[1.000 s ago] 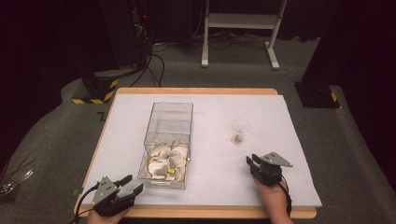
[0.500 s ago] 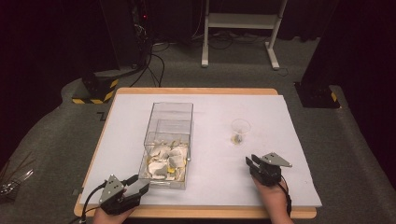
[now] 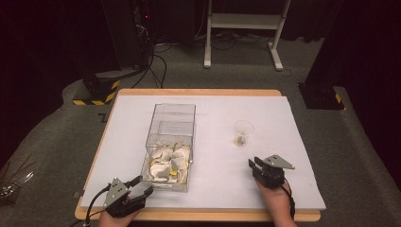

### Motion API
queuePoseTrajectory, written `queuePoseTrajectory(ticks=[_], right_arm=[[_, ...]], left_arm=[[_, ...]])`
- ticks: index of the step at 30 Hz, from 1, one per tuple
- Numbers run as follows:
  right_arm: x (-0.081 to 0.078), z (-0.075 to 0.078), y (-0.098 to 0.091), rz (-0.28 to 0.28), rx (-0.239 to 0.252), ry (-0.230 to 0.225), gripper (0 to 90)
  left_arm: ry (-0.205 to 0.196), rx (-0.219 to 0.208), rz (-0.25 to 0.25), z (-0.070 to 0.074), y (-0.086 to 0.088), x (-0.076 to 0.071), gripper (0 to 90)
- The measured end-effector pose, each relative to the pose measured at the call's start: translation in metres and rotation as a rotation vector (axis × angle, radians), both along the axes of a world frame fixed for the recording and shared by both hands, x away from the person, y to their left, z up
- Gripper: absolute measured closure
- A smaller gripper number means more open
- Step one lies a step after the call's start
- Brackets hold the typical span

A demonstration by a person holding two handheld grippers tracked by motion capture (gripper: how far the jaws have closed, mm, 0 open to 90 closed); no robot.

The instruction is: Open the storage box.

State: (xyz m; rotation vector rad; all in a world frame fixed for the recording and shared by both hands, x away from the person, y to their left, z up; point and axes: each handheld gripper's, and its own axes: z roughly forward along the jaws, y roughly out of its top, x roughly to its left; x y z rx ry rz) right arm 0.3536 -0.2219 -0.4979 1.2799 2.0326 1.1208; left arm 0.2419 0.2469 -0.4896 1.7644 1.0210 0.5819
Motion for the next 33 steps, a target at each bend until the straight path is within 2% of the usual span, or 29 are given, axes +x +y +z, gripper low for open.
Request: queuePoseTrajectory(ticks=[9,18,25,28,33], right_arm=[[-0.001,-0.001,0.001,0.0,-0.004,0.002,68.7],[0.0,-0.001,0.001,-0.001,-0.014,0.002,68.1],[0.0,-0.001,0.002,-0.002,-0.015,0.009,67.8],[0.0,-0.001,0.002,0.0,-0.017,0.005,67.6],[0.0,-0.001,0.002,-0.003,-0.015,0.009,67.3]], left_arm=[[-0.024,0.007,0.004,0.001,-0.004,-0.002,41.3],[-0.033,-0.017,0.023,0.003,-0.006,0.001,42.2],[-0.045,-0.006,0.034,0.003,-0.008,0.003,42.3],[-0.052,-0.003,0.048,0.003,-0.01,0.005,42.4],[-0.062,-0.027,0.082,0.005,-0.015,0.01,42.5]])
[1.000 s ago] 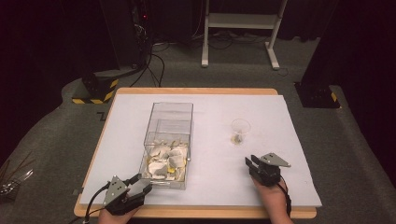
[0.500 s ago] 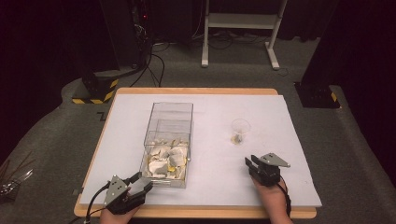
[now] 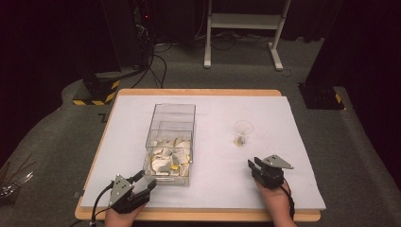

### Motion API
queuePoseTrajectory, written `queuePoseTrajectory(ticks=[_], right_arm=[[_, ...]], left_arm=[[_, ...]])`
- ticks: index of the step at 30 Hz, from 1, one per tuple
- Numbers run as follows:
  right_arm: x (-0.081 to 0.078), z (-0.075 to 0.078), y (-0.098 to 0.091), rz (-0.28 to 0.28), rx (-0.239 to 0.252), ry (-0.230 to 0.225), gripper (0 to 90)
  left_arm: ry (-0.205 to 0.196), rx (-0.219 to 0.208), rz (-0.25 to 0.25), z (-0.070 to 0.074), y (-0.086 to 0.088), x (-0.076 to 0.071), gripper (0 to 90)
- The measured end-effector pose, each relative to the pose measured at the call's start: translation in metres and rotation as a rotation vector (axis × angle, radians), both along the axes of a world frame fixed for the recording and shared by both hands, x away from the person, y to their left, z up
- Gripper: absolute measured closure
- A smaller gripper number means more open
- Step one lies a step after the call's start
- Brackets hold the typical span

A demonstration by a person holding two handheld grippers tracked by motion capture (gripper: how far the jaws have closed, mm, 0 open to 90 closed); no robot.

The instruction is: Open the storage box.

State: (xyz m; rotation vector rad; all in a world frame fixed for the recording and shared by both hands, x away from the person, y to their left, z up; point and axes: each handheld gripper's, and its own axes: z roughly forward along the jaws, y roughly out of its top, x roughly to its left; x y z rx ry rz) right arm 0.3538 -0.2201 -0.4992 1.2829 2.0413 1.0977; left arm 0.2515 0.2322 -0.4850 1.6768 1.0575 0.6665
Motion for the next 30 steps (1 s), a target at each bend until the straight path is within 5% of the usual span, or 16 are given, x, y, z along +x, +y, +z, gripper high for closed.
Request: queuePoseTrajectory(ticks=[30], right_arm=[[-0.001,0.0,0.001,0.003,-0.006,-0.008,66.3]], left_arm=[[-0.019,0.029,0.053,0.001,-0.005,0.021,43.6]])
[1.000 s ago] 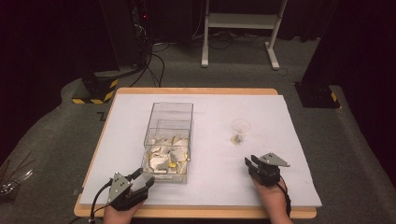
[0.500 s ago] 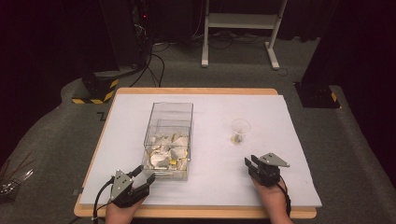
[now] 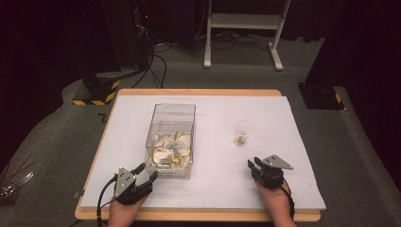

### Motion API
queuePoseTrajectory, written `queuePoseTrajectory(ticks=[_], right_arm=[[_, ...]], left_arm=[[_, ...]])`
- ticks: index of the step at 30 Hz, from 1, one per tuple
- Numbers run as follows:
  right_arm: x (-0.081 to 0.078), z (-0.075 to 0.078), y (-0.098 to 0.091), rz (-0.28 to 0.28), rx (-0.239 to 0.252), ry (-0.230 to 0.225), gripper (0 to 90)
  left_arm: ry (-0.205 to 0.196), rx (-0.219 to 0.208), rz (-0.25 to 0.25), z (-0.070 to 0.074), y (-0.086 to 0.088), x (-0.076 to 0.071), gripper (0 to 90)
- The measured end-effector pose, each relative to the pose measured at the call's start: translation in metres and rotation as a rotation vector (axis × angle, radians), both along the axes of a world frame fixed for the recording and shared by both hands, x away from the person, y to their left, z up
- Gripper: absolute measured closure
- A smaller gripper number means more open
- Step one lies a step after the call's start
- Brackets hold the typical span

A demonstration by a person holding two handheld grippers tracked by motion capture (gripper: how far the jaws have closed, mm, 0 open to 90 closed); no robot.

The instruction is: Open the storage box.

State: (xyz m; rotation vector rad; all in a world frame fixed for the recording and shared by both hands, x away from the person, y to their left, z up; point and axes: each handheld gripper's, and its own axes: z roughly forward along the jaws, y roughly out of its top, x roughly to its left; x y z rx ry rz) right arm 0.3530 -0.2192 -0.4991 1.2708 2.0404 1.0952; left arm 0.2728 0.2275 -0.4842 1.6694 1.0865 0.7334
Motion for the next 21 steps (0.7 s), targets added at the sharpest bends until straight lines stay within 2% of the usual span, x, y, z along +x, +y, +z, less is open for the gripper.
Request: queuePoseTrajectory(ticks=[5,10,21], right_arm=[[0.0,0.0,0.0,-0.003,0.0,-0.003,66.3],[0.0,0.0,0.0,-0.003,0.001,0.0,66.3],[0.0,0.0,0.0,0.003,-0.004,-0.002,65.9]], left_arm=[[-0.001,0.008,0.019,0.001,-0.001,0.005,42.3],[-0.002,0.015,0.054,0.001,-0.001,0.012,34.7],[-0.009,0.024,0.074,0.0,-0.002,0.026,33.9]])
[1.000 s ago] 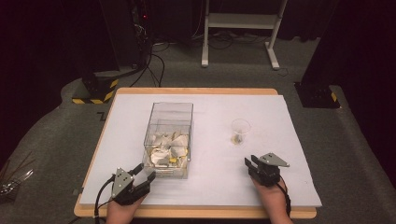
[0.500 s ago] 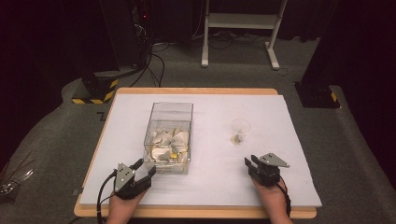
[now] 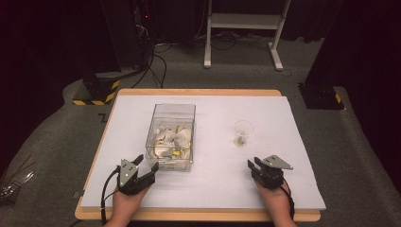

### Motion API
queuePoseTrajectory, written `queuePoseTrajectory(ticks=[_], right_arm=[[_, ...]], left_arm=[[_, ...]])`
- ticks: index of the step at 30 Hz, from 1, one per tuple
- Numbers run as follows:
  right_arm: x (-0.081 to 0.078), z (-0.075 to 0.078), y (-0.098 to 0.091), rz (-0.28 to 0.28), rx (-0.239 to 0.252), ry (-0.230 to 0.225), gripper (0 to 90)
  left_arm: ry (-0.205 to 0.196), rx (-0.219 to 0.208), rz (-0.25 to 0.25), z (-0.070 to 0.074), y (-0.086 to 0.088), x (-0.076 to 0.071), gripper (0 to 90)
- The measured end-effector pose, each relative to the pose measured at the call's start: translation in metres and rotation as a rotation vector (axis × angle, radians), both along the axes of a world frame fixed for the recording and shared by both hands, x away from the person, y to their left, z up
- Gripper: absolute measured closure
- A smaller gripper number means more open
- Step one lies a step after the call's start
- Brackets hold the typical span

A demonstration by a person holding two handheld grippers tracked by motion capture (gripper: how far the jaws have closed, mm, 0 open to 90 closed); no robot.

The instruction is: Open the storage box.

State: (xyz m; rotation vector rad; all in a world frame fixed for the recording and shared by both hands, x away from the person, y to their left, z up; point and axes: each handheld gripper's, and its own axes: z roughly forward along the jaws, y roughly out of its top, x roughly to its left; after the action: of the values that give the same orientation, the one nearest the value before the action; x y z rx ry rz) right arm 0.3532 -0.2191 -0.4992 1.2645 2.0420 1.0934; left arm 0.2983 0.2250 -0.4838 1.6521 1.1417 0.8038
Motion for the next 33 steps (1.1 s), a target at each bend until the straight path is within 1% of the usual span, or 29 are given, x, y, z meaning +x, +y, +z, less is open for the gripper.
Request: queuePoseTrajectory(ticks=[5,12,20,22,27,33], right_arm=[[-0.001,0.0,0.001,-0.003,0.0,-0.001,65.8],[-0.001,0.0,0.001,-0.003,0.0,0.0,65.8],[-0.001,0.0,0.001,-0.009,0.0,0.003,65.8],[-0.001,0.0,0.001,-0.008,-0.001,-0.001,65.9],[-0.001,0.0,0.001,-0.007,-0.001,0.0,65.8],[-0.001,0.0,0.001,-0.005,-0.008,-0.003,65.8]], left_arm=[[0.001,0.006,0.003,0.0,0.0,0.006,33.3],[0.001,-0.002,0.027,-0.001,0.0,0.017,31.7],[0.009,-0.004,0.042,0.0,-0.002,0.03,30.6],[0.01,-0.011,0.046,0.0,-0.002,0.033,30.6],[0.011,-0.019,0.05,-0.002,-0.003,0.039,30.4],[0.022,-0.015,0.058,-0.005,-0.005,0.045,30.2]])
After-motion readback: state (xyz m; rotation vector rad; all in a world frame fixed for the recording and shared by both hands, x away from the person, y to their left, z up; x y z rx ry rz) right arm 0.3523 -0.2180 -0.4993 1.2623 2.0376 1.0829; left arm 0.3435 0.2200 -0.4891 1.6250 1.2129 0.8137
